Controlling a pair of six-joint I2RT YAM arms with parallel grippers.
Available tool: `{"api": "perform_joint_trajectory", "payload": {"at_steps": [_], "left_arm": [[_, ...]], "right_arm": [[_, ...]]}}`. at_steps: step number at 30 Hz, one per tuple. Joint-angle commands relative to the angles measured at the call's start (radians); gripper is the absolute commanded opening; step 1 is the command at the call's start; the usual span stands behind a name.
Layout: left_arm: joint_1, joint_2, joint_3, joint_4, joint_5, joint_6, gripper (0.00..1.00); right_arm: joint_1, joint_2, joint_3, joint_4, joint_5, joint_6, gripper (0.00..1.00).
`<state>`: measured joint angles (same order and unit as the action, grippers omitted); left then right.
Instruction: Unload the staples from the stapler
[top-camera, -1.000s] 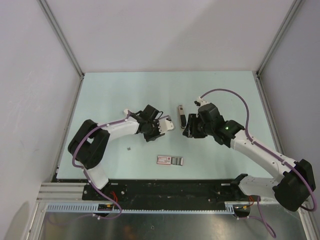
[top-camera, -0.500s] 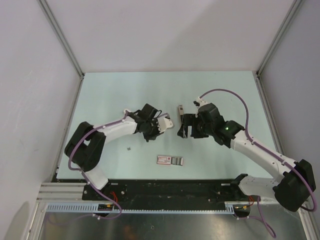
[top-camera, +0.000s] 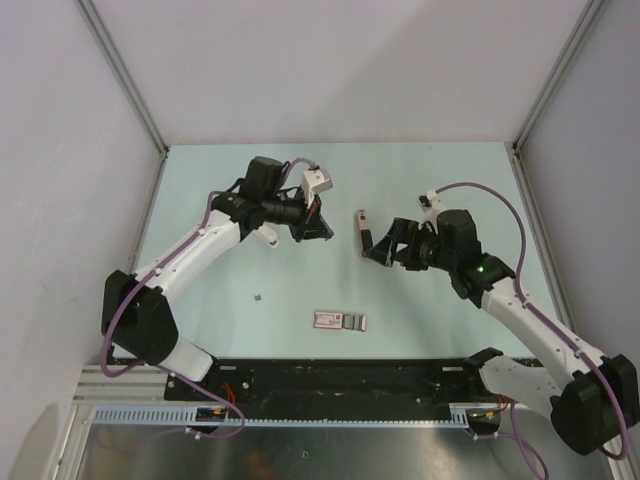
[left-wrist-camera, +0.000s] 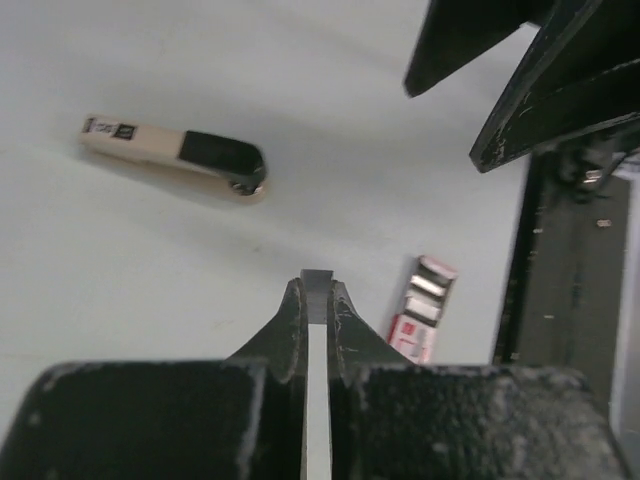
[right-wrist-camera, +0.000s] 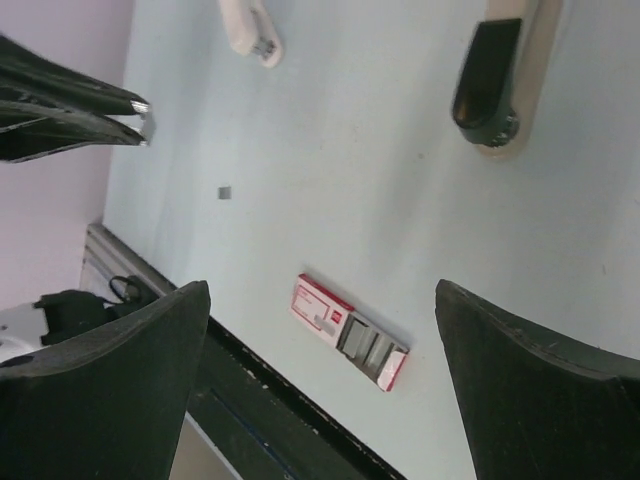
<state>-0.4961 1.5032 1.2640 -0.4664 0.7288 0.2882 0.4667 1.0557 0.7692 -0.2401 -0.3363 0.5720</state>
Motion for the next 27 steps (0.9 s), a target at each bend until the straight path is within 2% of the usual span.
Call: {"api": "perform_joint_trajectory", "payload": {"at_steps": [1, 3, 5, 8, 12, 14, 16, 17, 18, 20, 23, 24, 25, 27], "left_arm": [[0.031, 0.024, 0.066, 0.005, 0.265, -0.175, 0.00], [0.042, 0.060, 0.105, 0.009, 0.347, -0.233, 0.00], [0.049, 0.100, 0.152, 0.015, 0.421, -0.310, 0.00], [0.054, 0.153, 0.220, 0.053, 0.495, -0.435, 0.00], [0.055, 0.192, 0.285, 0.208, 0.522, -0.697, 0.00], [0.057, 0.204, 0.323, 0.292, 0.510, -0.820, 0.00], [0.057, 0.202, 0.340, 0.402, 0.497, -0.967, 0.00], [0.059, 0.194, 0.318, 0.522, 0.496, -1.072, 0.00], [0.062, 0.184, 0.285, 0.652, 0.492, -1.189, 0.00], [0.061, 0.170, 0.237, 0.841, 0.473, -1.352, 0.00], [0.048, 0.161, 0.192, 0.949, 0.475, -1.430, 0.00], [0.045, 0.158, 0.172, 0.962, 0.475, -1.440, 0.00], [0.043, 0.156, 0.147, 0.977, 0.478, -1.450, 0.00], [0.040, 0.150, 0.100, 1.005, 0.481, -1.466, 0.00]], "right_arm": [[0.009, -0.108, -0.009, 0.156, -0.092, -0.005, 0.99], [0.027, -0.119, -0.010, 0.161, -0.090, -0.017, 0.99], [0.058, -0.131, -0.009, 0.170, -0.069, -0.032, 0.94], [0.101, -0.146, -0.005, 0.204, -0.036, -0.044, 0.80], [0.112, -0.140, 0.020, 0.228, -0.035, -0.041, 0.65], [0.102, -0.140, 0.026, 0.229, -0.041, -0.028, 0.51], [0.079, -0.139, 0.028, 0.258, -0.066, -0.016, 0.27], [0.065, -0.138, 0.028, 0.263, -0.076, 0.000, 0.14], [0.047, -0.136, 0.028, 0.267, -0.094, 0.016, 0.07], [0.016, -0.128, 0.029, 0.281, -0.143, 0.047, 0.02], [0.002, -0.128, 0.032, 0.287, -0.180, 0.059, 0.01], [0.002, -0.133, 0.033, 0.286, -0.189, 0.058, 0.13], [0.002, -0.138, 0.034, 0.284, -0.195, 0.057, 0.31], [0.008, -0.148, 0.034, 0.287, -0.199, 0.051, 0.56]]}}
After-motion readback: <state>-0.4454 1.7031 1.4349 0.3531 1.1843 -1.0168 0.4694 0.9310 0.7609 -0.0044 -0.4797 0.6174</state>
